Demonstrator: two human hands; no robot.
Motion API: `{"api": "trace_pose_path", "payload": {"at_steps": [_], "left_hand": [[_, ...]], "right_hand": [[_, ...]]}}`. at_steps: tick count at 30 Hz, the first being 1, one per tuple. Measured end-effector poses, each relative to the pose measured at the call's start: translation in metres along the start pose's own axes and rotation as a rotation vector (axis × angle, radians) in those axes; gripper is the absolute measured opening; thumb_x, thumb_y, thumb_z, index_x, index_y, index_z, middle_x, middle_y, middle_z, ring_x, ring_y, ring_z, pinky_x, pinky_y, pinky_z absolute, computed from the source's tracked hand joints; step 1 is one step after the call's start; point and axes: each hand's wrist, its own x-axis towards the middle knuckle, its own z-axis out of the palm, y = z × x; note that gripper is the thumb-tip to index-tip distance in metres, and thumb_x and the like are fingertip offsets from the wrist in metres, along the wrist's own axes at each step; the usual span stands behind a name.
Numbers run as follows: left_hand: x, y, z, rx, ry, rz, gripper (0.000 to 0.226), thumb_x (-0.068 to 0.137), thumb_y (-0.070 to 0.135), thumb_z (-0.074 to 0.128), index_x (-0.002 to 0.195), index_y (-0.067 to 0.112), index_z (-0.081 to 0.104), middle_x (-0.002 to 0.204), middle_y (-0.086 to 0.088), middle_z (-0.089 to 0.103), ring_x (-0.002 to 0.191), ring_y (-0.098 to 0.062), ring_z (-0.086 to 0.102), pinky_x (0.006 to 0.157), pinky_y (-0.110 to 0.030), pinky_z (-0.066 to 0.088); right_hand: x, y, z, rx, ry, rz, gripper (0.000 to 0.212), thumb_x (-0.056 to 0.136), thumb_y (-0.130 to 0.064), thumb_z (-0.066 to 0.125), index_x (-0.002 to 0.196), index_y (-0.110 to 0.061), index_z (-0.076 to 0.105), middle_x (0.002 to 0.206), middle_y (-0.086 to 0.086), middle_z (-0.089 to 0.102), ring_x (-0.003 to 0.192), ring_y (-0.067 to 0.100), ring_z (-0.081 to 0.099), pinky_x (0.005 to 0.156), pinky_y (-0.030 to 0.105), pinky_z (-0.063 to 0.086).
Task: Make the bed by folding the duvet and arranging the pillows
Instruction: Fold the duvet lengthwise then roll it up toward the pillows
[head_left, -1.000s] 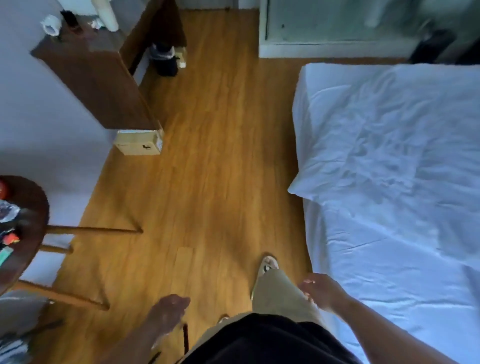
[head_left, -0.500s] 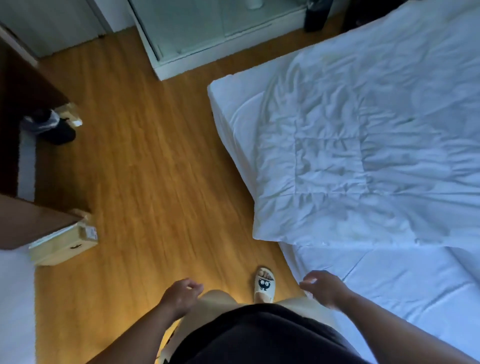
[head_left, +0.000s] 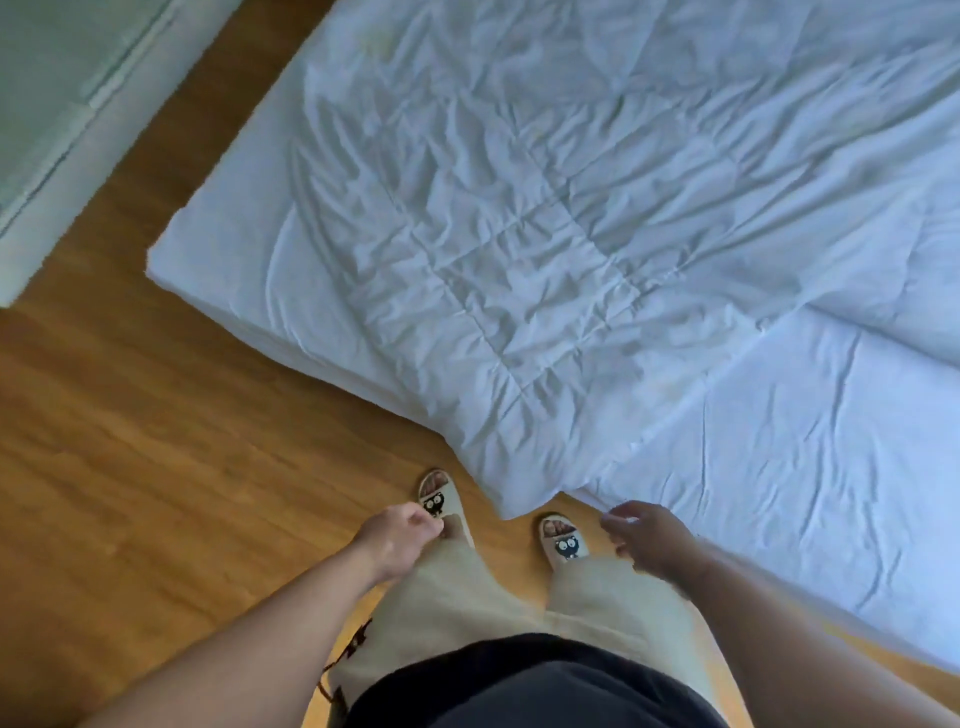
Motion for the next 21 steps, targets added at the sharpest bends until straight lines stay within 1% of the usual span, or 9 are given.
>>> {"api": "trace_pose_path", "payload": {"at_steps": [3, 6, 10, 12, 14, 16, 18, 19, 21], "left_hand": [[0.05, 0.0, -0.026, 0.052, -0.017, 0.013, 0.029, 0.076, 0.056, 0.059, 0.087, 0.03, 0.07, 0.094, 0.004, 0.074, 0.092, -0.022, 0.07, 0.085, -0.036, 0.056], [0.098, 0.006, -0.034, 0.051, -0.031, 0.012, 0.026, 0.083, 0.05, 0.06, 0.088, 0.026, 0.07, 0.094, 0.001, 0.073, 0.093, -0.023, 0.07, 0.085, -0.038, 0.057], [0.168, 0.009, -0.014, 0.035, -0.043, -0.01, 0.026, 0.084, 0.048, 0.065, 0.088, 0.022, 0.069, 0.1, -0.002, 0.071, 0.096, -0.023, 0.067, 0.088, -0.042, 0.058], [0.201, 0.005, 0.009, -0.042, -0.063, -0.051, 0.027, 0.08, 0.041, 0.071, 0.095, 0.02, 0.064, 0.107, -0.008, 0.07, 0.099, -0.027, 0.066, 0.089, -0.044, 0.058], [0.234, 0.0, 0.035, -0.134, -0.092, -0.072, 0.041, 0.079, 0.025, 0.076, 0.116, 0.02, 0.06, 0.115, -0.004, 0.067, 0.102, -0.022, 0.064, 0.091, -0.041, 0.058], [0.26, -0.006, 0.057, -0.218, -0.12, -0.072, 0.053, 0.074, 0.017, 0.081, 0.122, 0.02, 0.058, 0.117, 0.002, 0.066, 0.105, -0.018, 0.064, 0.091, -0.038, 0.056], [0.274, -0.007, 0.073, -0.368, -0.201, -0.065, 0.043, 0.079, 0.01, 0.082, 0.117, 0.018, 0.063, 0.116, 0.003, 0.069, 0.107, -0.014, 0.063, 0.089, -0.035, 0.053], [0.276, -0.007, 0.078, -0.452, -0.239, -0.074, 0.036, 0.082, 0.007, 0.079, 0.114, 0.016, 0.067, 0.116, 0.002, 0.072, 0.108, -0.013, 0.063, 0.092, -0.035, 0.051], [0.272, -0.007, 0.082, -0.545, -0.253, -0.066, 0.028, 0.087, 0.008, 0.075, 0.114, 0.013, 0.072, 0.116, -0.001, 0.075, 0.11, -0.018, 0.066, 0.098, -0.039, 0.049]], "right_hand": [[0.006, -0.003, 0.025, 0.116, 0.05, 0.063, 0.021, 0.086, -0.038, 0.073, 0.094, -0.019, 0.071, 0.081, 0.008, 0.075, 0.068, 0.019, 0.069, 0.067, 0.035, 0.05], [0.033, 0.0, 0.051, 0.171, 0.06, 0.096, 0.021, 0.088, -0.04, 0.071, 0.099, -0.022, 0.07, 0.087, 0.006, 0.075, 0.079, 0.019, 0.072, 0.078, 0.041, 0.056], [0.092, 0.013, 0.092, 0.278, 0.052, 0.194, 0.066, 0.078, -0.046, 0.075, 0.132, -0.013, 0.057, 0.118, 0.011, 0.068, 0.11, 0.029, 0.065, 0.097, 0.051, 0.054], [0.126, 0.019, 0.112, 0.354, 0.027, 0.249, 0.08, 0.077, -0.039, 0.081, 0.143, -0.01, 0.045, 0.118, 0.01, 0.061, 0.111, 0.03, 0.061, 0.097, 0.051, 0.053], [0.16, 0.026, 0.128, 0.425, 0.031, 0.242, 0.089, 0.074, -0.035, 0.086, 0.147, -0.017, 0.038, 0.119, 0.002, 0.052, 0.106, 0.026, 0.056, 0.091, 0.045, 0.053], [0.184, 0.03, 0.139, 0.519, 0.037, 0.184, 0.084, 0.07, -0.035, 0.09, 0.139, -0.022, 0.045, 0.123, -0.009, 0.055, 0.107, 0.016, 0.055, 0.085, 0.032, 0.048], [0.198, 0.029, 0.144, 0.661, -0.018, 0.116, 0.055, 0.074, -0.025, 0.088, 0.121, -0.024, 0.06, 0.112, -0.016, 0.069, 0.105, 0.007, 0.064, 0.076, 0.022, 0.048], [0.197, 0.025, 0.146, 0.712, -0.06, 0.092, 0.039, 0.078, -0.019, 0.085, 0.112, -0.026, 0.066, 0.103, -0.017, 0.074, 0.1, 0.004, 0.067, 0.074, 0.02, 0.048], [0.187, 0.019, 0.151, 0.784, -0.103, 0.052, 0.03, 0.081, -0.012, 0.081, 0.106, -0.025, 0.071, 0.102, -0.014, 0.077, 0.101, 0.01, 0.069, 0.08, 0.029, 0.051]]}}
